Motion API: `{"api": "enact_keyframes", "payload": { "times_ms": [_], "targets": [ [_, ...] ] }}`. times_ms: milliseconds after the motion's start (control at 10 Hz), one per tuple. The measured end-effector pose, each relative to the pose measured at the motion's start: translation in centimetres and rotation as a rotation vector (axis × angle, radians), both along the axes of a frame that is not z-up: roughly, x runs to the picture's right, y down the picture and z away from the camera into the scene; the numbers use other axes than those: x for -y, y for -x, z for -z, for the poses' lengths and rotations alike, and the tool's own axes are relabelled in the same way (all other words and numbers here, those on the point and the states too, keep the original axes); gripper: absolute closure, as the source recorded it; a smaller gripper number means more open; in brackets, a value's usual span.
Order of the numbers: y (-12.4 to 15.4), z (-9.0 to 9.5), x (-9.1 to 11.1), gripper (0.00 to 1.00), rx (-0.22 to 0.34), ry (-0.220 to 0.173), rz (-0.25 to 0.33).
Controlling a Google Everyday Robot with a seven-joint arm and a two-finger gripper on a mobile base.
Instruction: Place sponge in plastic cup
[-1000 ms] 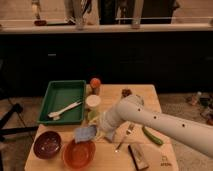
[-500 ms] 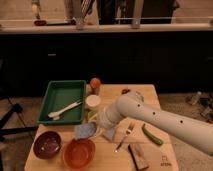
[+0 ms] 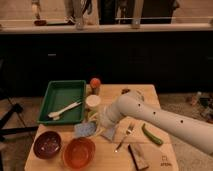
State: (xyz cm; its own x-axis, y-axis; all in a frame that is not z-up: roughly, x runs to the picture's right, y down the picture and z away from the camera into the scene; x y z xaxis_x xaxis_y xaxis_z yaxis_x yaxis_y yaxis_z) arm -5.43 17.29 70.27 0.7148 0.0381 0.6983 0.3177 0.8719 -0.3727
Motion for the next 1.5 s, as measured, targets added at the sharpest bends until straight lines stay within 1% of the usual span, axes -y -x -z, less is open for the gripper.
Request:
{"api": "enact_keyframes", "payload": {
  "times_ms": [200, 300, 700, 1200, 1500],
  "targets": [
    [0.3, -0.6, 0.7, 1.00, 0.006, -0.002, -0.004],
    [-0.1, -1.1, 1.0, 1.00, 0.007, 0.002, -0.014],
    [-0.5, -3.0, 2.5, 1.00, 0.041, 0.024, -0.057],
    [-0.9, -3.9, 4.6, 1.00, 0.055, 0.019, -0.091],
    [-1.0, -5.1, 5.4, 1.00, 0.057, 0.034, -0.103]
  ]
}}
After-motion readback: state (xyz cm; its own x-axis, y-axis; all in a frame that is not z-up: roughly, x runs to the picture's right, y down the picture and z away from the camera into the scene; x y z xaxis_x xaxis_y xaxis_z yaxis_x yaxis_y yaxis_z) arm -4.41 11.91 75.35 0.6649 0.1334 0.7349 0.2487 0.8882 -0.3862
